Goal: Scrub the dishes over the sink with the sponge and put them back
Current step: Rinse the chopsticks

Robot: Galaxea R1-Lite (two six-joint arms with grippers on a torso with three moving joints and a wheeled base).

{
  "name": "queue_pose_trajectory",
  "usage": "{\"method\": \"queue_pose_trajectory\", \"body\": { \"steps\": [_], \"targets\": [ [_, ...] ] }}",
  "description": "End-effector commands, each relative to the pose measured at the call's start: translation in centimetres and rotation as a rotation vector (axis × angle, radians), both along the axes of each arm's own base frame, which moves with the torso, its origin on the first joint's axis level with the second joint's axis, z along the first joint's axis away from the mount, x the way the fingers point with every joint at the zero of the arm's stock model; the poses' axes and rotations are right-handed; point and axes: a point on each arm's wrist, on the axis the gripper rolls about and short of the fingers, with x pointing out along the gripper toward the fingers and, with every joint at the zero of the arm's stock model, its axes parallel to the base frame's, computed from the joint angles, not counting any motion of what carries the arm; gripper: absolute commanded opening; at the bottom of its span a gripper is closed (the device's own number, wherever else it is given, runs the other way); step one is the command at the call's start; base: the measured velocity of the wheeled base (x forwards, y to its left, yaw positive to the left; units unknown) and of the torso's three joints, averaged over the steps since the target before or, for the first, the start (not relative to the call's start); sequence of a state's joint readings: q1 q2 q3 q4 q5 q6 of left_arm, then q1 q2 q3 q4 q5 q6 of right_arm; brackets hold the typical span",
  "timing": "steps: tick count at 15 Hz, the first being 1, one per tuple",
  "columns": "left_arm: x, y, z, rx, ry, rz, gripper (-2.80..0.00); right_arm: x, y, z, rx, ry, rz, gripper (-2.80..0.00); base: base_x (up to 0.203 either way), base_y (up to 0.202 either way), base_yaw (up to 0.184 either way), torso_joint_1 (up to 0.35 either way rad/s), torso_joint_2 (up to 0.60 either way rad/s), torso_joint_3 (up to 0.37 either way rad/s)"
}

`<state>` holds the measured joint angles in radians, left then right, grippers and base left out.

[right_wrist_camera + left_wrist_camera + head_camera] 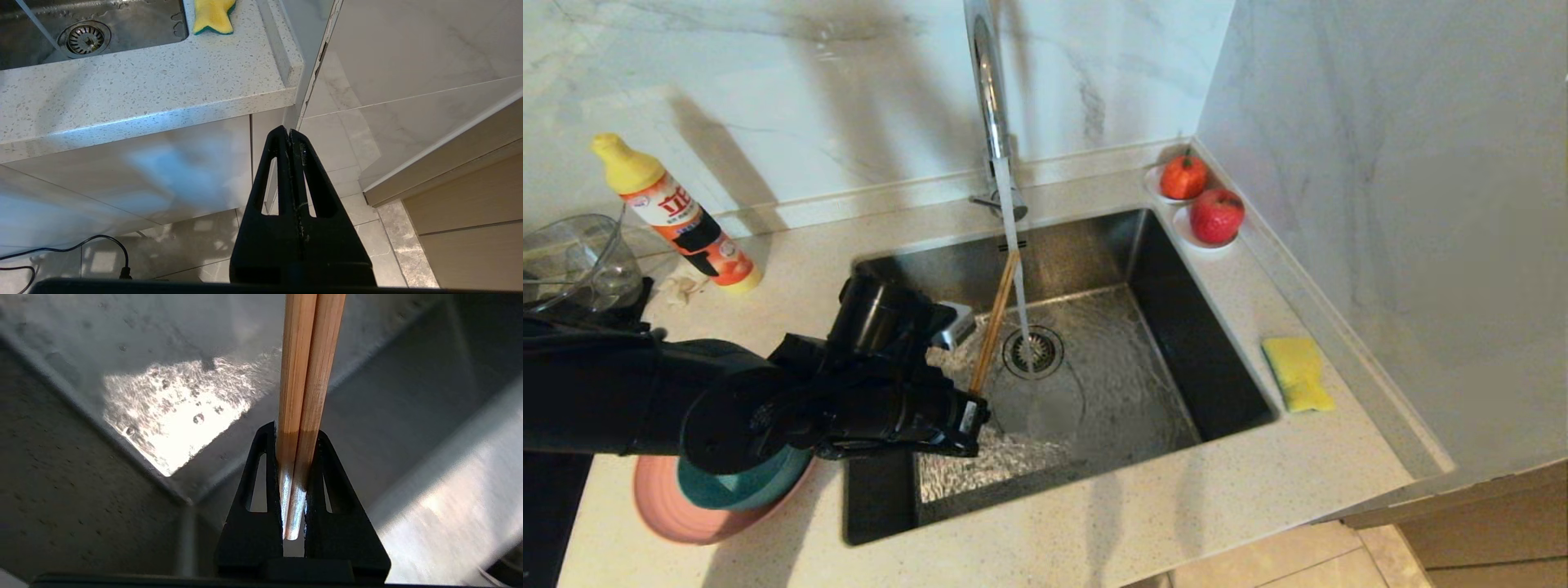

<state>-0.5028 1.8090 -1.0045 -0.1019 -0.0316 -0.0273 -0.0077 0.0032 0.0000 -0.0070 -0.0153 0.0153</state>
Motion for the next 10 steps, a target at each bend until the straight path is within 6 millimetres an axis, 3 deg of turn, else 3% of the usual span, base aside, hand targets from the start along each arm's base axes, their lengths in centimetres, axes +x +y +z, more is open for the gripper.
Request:
{"method": "queue_pose_trajectory", "body": {
  "steps": [1, 10],
  "targets": [
    [1.0, -0.5, -0.8, -0.003, 0.014, 0.029, -2.8, 0.0, 0.0, 0.0, 0.0, -0.001, 0.0, -2.8, 0.0, 0.0, 0.0, 0.0, 0.0, 0.0],
    [2.6, -1.4, -0.2, -0.072, -0.065, 0.043, -2.8, 0.0, 0.0, 0.0, 0.0, -0.001, 0.0, -2.8, 0.0, 0.0, 0.0, 0.0, 0.0, 0.0]
  ]
}}
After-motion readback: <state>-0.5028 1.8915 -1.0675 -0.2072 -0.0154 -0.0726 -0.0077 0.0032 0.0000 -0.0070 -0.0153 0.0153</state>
